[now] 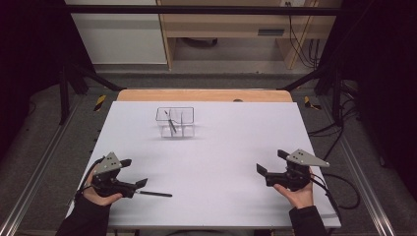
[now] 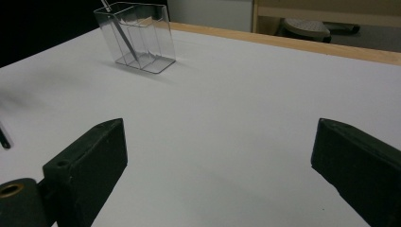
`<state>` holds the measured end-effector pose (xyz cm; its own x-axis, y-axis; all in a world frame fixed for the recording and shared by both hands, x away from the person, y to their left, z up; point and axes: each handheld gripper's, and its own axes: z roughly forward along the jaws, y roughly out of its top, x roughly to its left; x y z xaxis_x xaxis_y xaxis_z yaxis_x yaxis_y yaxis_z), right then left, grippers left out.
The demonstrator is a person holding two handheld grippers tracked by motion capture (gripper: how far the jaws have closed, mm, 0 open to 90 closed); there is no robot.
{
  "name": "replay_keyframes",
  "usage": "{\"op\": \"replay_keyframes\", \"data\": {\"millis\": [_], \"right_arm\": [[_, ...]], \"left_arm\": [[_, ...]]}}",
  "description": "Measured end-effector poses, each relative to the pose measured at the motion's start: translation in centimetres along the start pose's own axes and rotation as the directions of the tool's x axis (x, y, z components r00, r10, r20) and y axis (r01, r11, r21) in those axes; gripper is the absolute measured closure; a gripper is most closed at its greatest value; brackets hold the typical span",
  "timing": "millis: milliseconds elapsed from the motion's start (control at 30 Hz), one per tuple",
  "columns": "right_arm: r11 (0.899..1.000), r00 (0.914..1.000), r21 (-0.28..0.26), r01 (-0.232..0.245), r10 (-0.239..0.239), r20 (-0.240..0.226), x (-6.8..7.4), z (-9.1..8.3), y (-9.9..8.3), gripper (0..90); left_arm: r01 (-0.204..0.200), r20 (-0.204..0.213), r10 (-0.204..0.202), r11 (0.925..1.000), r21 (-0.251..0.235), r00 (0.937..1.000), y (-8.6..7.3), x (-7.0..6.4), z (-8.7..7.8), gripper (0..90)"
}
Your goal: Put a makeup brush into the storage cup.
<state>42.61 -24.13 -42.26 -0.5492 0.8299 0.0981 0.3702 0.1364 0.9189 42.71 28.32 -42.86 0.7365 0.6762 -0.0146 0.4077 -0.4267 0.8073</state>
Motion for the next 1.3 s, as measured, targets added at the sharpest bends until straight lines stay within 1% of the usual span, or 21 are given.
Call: {"op": "replay_keyframes", "data": {"millis": [200,333,433,600,667,833,867,900,1067,1167,1200,1233,1300], "right_arm": [[1.000,1.0000,0.004,0.003,-0.003,0.001,0.0,0.1,0.0,4.8],[1.000,1.0000,0.005,0.004,-0.004,0.001,0.0,0.1,0.0,4.8],[1.000,1.0000,0.006,-0.001,0.001,0.000,0.1,0.1,0.0,4.8],[1.000,1.0000,0.010,-0.002,0.001,0.002,0.1,0.1,-0.1,4.7],[1.000,1.0000,0.010,0.001,-0.001,0.002,0.1,0.1,-0.1,4.7],[1.000,1.0000,0.010,0.000,0.000,0.001,0.1,0.1,-0.1,4.7],[1.000,1.0000,0.010,0.001,-0.001,0.001,0.1,0.1,-0.1,4.7],[1.000,1.0000,0.010,0.000,0.000,0.001,0.1,0.2,-0.1,4.7],[1.000,1.0000,0.014,0.006,-0.006,0.003,0.1,0.2,-0.1,4.7],[1.000,1.0000,0.014,0.005,-0.005,0.002,0.1,0.2,-0.1,4.7],[1.000,1.0000,0.015,0.006,-0.006,0.004,0.1,0.2,-0.1,4.7],[1.000,1.0000,0.014,0.005,-0.005,0.003,0.1,0.2,-0.1,4.7],[1.000,1.0000,0.015,0.003,-0.003,0.004,0.1,0.3,-0.1,4.7]], "left_arm": [[-0.033,0.047,0.030,0.9978,0.058,0.9985,-0.3,-0.4,0.8,8.5],[-0.049,0.062,0.043,0.9945,0.093,0.9971,-0.5,-0.7,1.5,8.9],[-0.058,0.083,0.049,0.9913,0.118,0.9954,-0.7,-0.9,1.9,10.5],[-0.082,0.093,0.069,0.9849,0.152,0.9933,-1.0,-1.1,2.4,12.8],[-0.086,0.100,0.070,0.9829,0.163,0.9925,-1.1,-1.2,2.6,14.2],[-0.115,0.119,0.093,0.9731,0.199,0.9886,-1.4,-1.4,3.0,18.9],[-0.126,0.126,0.101,0.9690,0.212,0.9869,-1.4,-1.5,3.0,20.3],[-0.131,0.130,0.104,0.9672,0.218,0.9860,-1.4,-1.5,3.1,22.1],[-0.142,0.146,0.108,0.9584,0.248,0.9834,-1.6,-1.7,3.5,28.8],[-0.143,0.145,0.108,0.9556,0.258,0.9835,-1.7,-1.8,3.7,32.0],[-0.148,0.148,0.112,0.9537,0.262,0.9826,-1.7,-1.8,3.7,34.0],[-0.148,0.158,0.109,0.9537,0.262,0.9815,-1.7,-1.8,3.8,35.5],[-0.162,0.163,0.120,0.9471,0.277,0.9793,-1.7,-1.9,3.9,38.8]]}}
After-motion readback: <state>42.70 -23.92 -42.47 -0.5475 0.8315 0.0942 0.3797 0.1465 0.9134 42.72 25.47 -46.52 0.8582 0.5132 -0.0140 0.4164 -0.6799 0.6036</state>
